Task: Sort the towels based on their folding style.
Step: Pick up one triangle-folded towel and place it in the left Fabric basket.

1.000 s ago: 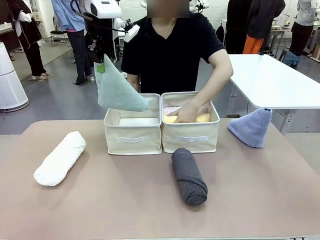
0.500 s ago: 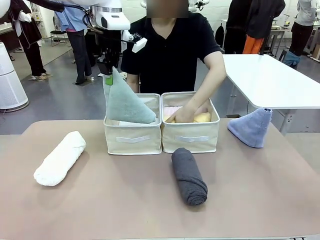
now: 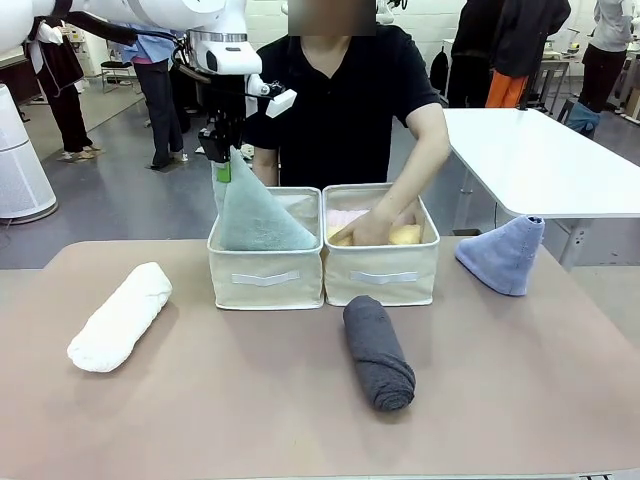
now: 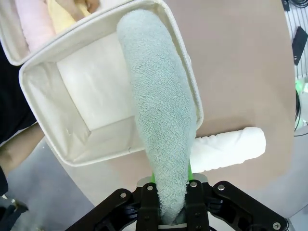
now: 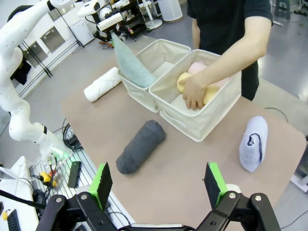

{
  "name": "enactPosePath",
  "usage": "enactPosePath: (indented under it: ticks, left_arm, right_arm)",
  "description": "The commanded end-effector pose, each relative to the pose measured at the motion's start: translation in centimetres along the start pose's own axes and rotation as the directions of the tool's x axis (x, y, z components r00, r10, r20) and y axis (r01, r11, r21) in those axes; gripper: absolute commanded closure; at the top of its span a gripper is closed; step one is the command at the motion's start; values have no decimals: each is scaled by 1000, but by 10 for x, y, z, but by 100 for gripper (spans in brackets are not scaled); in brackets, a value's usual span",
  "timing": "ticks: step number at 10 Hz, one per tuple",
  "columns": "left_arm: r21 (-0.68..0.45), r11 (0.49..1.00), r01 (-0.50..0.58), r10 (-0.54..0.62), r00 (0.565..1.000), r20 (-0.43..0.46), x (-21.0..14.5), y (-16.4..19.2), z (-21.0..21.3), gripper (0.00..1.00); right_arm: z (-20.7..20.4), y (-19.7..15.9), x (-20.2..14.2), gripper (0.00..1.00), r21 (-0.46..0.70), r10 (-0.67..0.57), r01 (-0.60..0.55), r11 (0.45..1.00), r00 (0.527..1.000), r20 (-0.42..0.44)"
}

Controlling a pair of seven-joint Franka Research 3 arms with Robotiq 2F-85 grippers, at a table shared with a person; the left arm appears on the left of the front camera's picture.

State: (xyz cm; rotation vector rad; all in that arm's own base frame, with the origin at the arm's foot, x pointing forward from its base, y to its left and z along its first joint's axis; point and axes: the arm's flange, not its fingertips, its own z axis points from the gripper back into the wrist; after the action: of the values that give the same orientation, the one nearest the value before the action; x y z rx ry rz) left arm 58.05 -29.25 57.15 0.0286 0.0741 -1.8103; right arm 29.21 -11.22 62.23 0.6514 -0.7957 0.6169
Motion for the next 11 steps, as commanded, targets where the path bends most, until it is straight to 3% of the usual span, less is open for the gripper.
enactPosePath:
  ticks: [1, 4, 8, 11]
  left_arm:
    - [-9, 1000, 27, -26, 1000, 11, 1, 1, -10, 82]
    - [-57, 998, 23, -24, 1000, -8, -5, 4, -49, 82]
    - [-2, 1000, 7, -7, 1000, -10, -1, -3, -87, 82]
    - [-30, 1000, 10, -11, 999, -33, 4, -4, -108, 82]
  right_arm:
    - [-2, -1, 0, 0, 20, 9, -10, 1000, 1000, 17]
    - [-2, -1, 0, 0, 20, 9, -10, 1000, 1000, 17]
    - [-2, -1, 0, 0, 20, 9, -10, 1000, 1000, 17]
    - [-2, -1, 0, 0, 20, 9, -10, 1000, 1000, 17]
